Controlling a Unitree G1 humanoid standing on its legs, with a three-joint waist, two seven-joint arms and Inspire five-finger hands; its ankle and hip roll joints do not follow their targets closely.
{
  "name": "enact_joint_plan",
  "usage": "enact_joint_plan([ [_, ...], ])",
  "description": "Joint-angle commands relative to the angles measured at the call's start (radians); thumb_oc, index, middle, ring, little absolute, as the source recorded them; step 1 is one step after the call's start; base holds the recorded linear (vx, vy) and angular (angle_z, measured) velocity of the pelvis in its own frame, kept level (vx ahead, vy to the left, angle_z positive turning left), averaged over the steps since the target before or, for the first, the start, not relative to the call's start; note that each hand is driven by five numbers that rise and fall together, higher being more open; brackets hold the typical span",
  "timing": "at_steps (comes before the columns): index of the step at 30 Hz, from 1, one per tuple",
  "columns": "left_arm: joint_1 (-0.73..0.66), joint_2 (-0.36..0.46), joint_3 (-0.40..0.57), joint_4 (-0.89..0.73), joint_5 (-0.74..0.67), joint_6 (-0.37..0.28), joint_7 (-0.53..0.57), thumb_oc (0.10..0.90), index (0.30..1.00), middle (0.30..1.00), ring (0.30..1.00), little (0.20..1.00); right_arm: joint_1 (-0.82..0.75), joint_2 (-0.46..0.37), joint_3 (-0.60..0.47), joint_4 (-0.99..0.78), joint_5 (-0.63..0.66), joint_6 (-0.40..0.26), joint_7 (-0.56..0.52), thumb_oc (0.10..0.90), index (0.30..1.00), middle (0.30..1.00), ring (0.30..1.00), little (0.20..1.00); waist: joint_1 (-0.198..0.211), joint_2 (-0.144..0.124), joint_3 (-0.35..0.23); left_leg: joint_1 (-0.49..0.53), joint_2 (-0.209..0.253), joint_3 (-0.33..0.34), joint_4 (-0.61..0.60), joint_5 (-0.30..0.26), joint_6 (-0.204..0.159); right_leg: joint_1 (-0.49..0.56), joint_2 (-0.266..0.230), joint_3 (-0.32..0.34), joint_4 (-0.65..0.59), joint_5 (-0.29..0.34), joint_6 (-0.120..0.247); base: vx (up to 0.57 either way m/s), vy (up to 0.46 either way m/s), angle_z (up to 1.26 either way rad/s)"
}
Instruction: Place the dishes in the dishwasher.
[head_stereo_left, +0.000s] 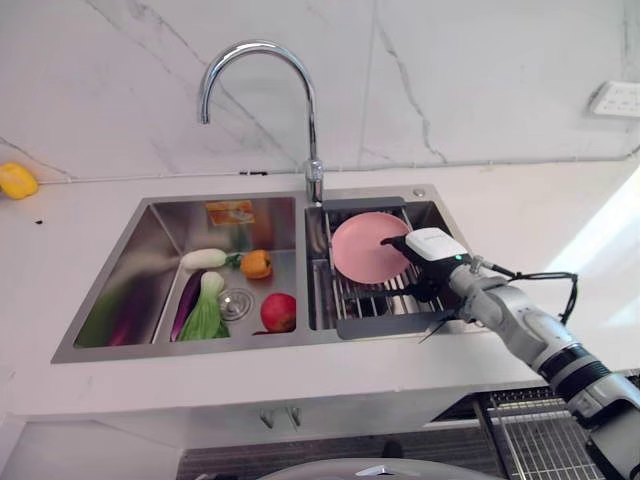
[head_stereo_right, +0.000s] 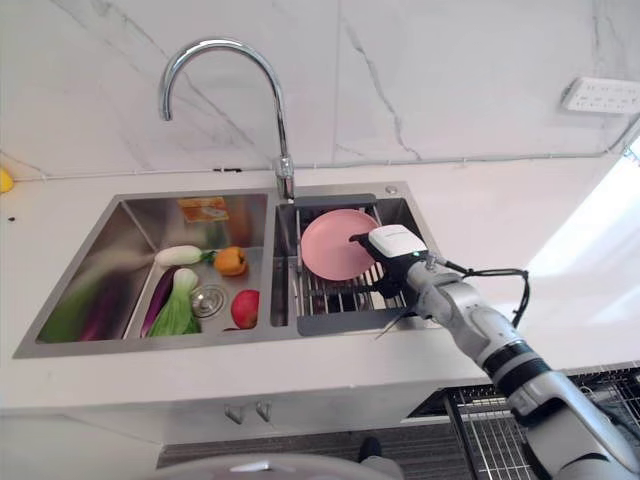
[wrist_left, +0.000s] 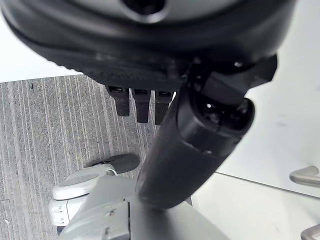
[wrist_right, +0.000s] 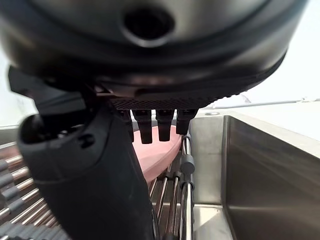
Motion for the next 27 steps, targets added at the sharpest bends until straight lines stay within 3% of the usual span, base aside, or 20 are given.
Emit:
enact_joint_plan([
  [1, -0.037, 0.014, -0.069, 0.017, -0.029, -0.010, 0.015, 0.800, 0.900, 0.900, 0.900, 0.900, -0.121, 0.053, 0.035, 0.035, -0.053, 0.017, -0.089, 0.800, 0.900, 0.900, 0.900, 0.900, 0.035, -0.043, -0.030, -0.015, -0.028, -0.004, 0.002, -0.026, 0.029, 0.019, -0.107, 0.007, 0.034, -0.156, 0.085, 0.02, -0.001, 0.05],
  [6, -0.030, 0.009, -0.083, 0.011, -0.011, -0.011, 0.015, 0.800, 0.900, 0.900, 0.900, 0.900, -0.119, 0.100, 0.070, 0.062, -0.141, 0.018, -0.122, 0.800, 0.900, 0.900, 0.900, 0.900, 0.041, -0.038, -0.030, -0.014, -0.024, -0.005, 0.001, -0.027, 0.028, 0.022, -0.105, 0.000, 0.031, -0.160, 0.084, 0.00, -0.001, 0.01],
  [7, -0.029, 0.008, -0.087, 0.008, -0.006, -0.014, 0.016, 0.800, 0.900, 0.900, 0.900, 0.900, -0.124, 0.106, 0.083, 0.073, -0.161, 0.015, -0.132, 0.551, 0.526, 0.526, 0.526, 0.526, 0.043, -0.037, -0.030, -0.014, -0.023, -0.006, 0.001, -0.026, 0.027, 0.023, -0.104, -0.001, 0.031, -0.161, 0.084, 0.00, 0.000, 0.00],
  [8, -0.028, 0.008, -0.091, 0.009, -0.002, -0.014, 0.017, 0.800, 0.900, 0.900, 0.900, 0.900, -0.125, 0.111, 0.087, 0.081, -0.170, 0.017, -0.140, 0.400, 0.300, 0.300, 0.300, 0.300, 0.044, -0.036, -0.030, -0.014, -0.022, -0.007, 0.001, -0.025, 0.027, 0.023, -0.104, -0.002, 0.030, -0.162, 0.083, 0.00, 0.000, 0.00],
  [16, -0.019, 0.006, -0.099, 0.035, 0.042, -0.016, 0.033, 0.800, 0.900, 0.900, 0.900, 0.900, -0.123, 0.137, 0.100, 0.114, -0.236, 0.028, -0.210, 0.400, 0.300, 0.300, 0.300, 0.300, 0.049, -0.035, -0.034, -0.013, -0.019, -0.009, 0.001, -0.027, 0.022, 0.036, -0.102, -0.008, 0.028, -0.167, 0.081, 0.00, -0.002, 0.01],
  [27, -0.036, -0.006, -0.109, 0.038, 0.070, -0.012, 0.055, 0.800, 0.900, 0.900, 0.900, 0.900, -0.121, 0.158, 0.053, -0.040, -0.147, 0.017, -0.253, 0.400, 0.300, 0.300, 0.300, 0.300, 0.043, -0.039, -0.033, -0.012, -0.015, -0.001, 0.020, -0.038, 0.021, 0.033, -0.099, 0.000, 0.033, -0.173, 0.077, 0.00, 0.000, 0.00],
])
